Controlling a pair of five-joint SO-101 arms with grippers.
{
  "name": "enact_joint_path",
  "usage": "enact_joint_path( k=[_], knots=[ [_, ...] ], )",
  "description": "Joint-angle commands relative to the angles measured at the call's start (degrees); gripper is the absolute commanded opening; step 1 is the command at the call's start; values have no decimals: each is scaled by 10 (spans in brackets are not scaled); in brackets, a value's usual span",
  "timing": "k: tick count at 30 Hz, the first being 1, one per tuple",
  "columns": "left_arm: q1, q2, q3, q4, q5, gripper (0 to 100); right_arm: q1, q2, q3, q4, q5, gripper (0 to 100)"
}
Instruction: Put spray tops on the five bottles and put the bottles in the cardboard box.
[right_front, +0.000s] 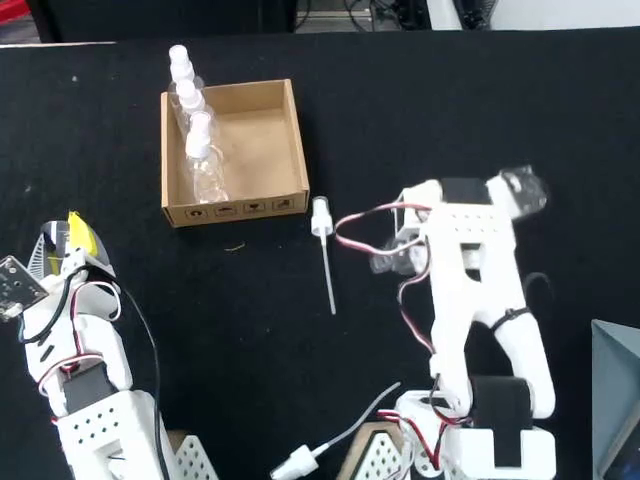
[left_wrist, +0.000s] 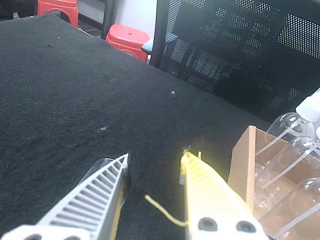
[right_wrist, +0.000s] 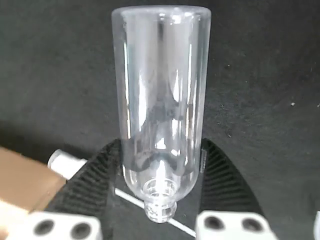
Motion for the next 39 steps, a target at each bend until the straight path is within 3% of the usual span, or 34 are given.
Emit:
enact_joint_path(
  k=[1, 6, 11, 19, 39],
  knots=[
    [-5, -8, 13, -11, -1, 152, 16, 3, 44, -80, -25, 110],
    [-5, -7, 13, -11, -1, 152, 14, 2, 102, -150, -34, 112],
    [-5, -7, 13, -11, -1, 152, 16, 3, 103, -154, -40, 116],
    [-5, -7, 13, -11, -1, 152, 11, 3, 105, -154, -36, 308],
    [-6, -6, 13, -11, -1, 152, 46, -2, 63, -153, -34, 310]
  ],
)
